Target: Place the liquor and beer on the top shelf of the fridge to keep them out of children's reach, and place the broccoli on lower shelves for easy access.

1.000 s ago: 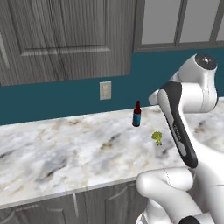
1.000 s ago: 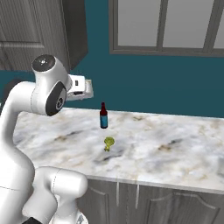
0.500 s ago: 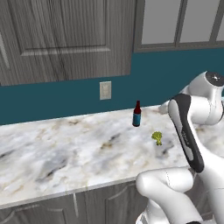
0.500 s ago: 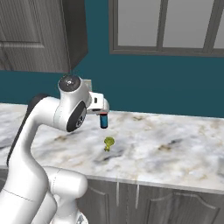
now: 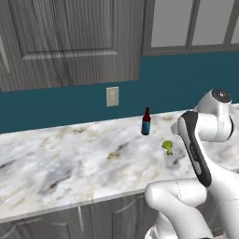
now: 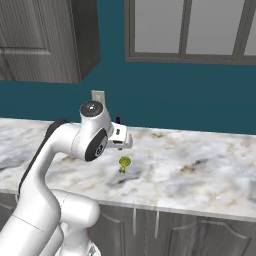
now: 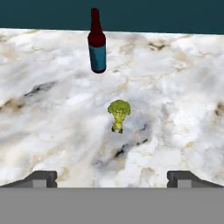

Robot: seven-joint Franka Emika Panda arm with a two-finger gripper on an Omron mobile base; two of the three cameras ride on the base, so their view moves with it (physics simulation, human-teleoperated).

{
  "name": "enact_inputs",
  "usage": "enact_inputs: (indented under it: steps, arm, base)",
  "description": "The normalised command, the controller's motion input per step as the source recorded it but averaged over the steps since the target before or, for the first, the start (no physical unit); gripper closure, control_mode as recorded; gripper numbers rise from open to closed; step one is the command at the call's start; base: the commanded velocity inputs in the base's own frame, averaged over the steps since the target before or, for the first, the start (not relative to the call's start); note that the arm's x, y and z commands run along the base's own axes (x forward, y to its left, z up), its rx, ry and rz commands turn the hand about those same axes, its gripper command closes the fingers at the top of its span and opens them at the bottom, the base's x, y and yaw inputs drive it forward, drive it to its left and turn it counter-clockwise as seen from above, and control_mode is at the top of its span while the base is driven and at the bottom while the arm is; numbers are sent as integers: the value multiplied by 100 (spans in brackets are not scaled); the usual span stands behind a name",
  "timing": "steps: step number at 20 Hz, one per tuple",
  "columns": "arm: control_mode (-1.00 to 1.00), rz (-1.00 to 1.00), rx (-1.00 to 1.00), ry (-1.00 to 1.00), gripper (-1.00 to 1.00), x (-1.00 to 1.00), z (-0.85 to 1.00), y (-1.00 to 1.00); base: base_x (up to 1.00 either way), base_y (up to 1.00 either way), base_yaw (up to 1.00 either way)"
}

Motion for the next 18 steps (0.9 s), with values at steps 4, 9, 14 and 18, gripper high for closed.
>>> enact_inputs:
  steps: [4, 9, 14, 18]
  arm:
    - [-100, -3, 8, 12, -100, 11, -39, -6]
    - [-100, 0, 11, 5, -100, 8, -29, 0]
    - [-100, 0, 7, 3, -100, 15, -40, 0]
    - [-100, 0, 4, 6, -100, 27, -43, 0]
  base:
    - [0, 0, 0]
    - [0, 0, 0]
    - [0, 0, 0]
    - [0, 0, 0]
